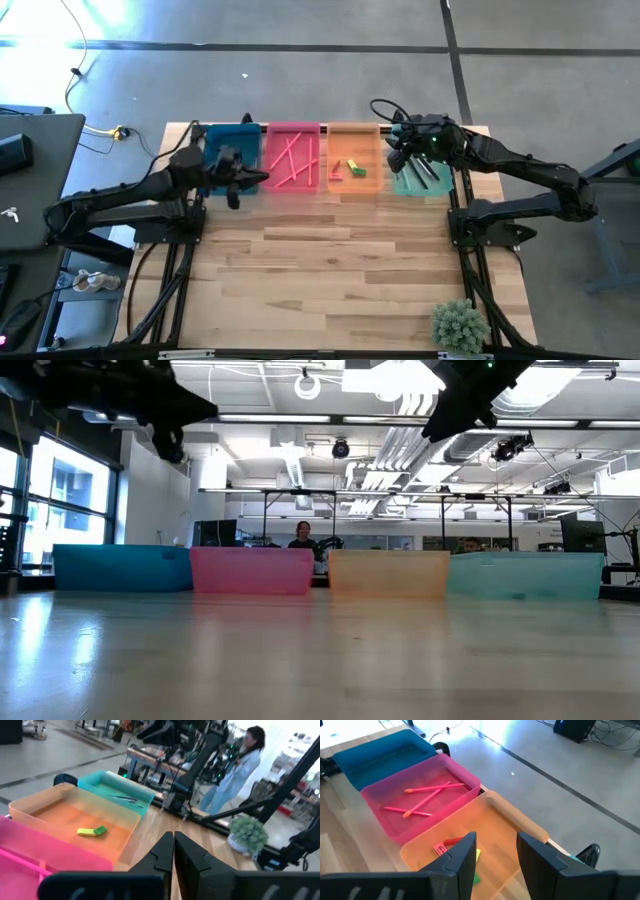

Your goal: Sort crayons/erasers/pens/pencils in bins

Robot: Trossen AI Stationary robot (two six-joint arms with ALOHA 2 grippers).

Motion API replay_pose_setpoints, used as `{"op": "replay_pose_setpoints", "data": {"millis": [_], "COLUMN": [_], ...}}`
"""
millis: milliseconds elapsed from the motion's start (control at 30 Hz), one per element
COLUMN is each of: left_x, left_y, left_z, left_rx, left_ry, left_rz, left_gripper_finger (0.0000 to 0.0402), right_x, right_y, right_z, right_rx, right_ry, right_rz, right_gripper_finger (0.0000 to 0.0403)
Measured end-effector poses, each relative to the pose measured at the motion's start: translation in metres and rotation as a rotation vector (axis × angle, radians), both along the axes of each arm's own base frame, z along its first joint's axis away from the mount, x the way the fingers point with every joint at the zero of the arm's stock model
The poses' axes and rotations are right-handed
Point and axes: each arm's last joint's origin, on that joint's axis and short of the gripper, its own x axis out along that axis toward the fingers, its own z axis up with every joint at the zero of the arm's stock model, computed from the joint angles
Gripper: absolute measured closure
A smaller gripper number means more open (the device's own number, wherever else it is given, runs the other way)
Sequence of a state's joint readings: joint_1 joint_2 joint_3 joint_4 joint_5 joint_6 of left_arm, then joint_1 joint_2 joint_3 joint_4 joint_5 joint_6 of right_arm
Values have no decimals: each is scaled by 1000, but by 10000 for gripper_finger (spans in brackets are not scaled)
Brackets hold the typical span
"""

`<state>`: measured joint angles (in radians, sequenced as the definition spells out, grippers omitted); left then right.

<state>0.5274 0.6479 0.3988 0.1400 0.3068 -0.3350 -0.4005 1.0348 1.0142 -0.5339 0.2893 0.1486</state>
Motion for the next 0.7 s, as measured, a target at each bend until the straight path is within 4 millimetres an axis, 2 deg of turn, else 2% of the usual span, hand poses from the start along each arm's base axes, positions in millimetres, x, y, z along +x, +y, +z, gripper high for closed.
{"op": "replay_pose_setpoints", "data": {"millis": [333,700], "left_x": [-31,-50], "left_y": [-17,-27], "left_z": [-11,-41], "left_rx": [-10,-6], "left_ry": [-133,-141], "left_rz": [52,188], "left_gripper_finger": [401,401], "right_x": [-8,-13], "right_y": [-16,-26], "right_z": [0,2], "right_rx": [-12,-27], "right_ry": [9,3], "right_rz": [-74,-112], "right_gripper_finger": [269,269]}}
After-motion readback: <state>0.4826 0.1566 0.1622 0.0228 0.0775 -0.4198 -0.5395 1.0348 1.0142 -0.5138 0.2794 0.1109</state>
